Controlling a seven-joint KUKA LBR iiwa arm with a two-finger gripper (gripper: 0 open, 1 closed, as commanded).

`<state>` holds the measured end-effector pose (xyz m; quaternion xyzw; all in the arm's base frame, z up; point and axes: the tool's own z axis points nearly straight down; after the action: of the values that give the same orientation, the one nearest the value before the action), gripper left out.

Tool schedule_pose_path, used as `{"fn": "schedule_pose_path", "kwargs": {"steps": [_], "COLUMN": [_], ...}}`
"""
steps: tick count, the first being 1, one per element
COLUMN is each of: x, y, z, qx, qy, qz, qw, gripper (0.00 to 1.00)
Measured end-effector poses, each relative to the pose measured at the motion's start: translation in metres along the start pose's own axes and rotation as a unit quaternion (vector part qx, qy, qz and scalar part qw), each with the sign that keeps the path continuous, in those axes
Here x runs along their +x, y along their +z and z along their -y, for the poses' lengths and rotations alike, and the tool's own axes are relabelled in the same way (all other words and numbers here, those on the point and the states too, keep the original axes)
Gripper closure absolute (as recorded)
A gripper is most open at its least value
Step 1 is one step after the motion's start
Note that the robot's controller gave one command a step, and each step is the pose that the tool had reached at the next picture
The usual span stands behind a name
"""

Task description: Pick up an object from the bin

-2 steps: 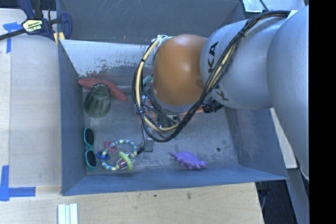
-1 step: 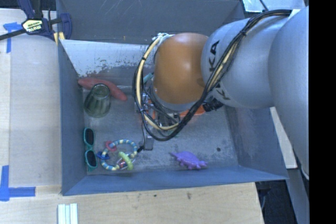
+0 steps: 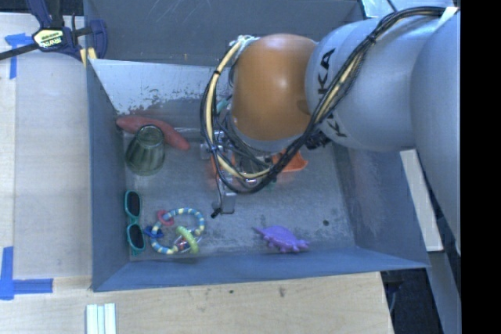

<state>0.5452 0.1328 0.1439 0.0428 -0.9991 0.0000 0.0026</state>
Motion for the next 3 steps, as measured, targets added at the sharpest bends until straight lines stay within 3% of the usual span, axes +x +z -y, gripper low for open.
{"fn": "schedule_pose_path", "kwargs": {"steps": [1,2,3], "x": [-0.011,-0.014,-0.022], "y": [-0.004,-0.009,0.007], "z": [0.007,0.044,0.054], "qx": [-0.001,0.002,-0.001], "qy": [-0.03,-0.069,-0.116], "qz": [0.0036,0.0035,0.0061], "qw": [0.9995,0.9976,0.9932], "gripper": [0.0,0.0,0.0]}}
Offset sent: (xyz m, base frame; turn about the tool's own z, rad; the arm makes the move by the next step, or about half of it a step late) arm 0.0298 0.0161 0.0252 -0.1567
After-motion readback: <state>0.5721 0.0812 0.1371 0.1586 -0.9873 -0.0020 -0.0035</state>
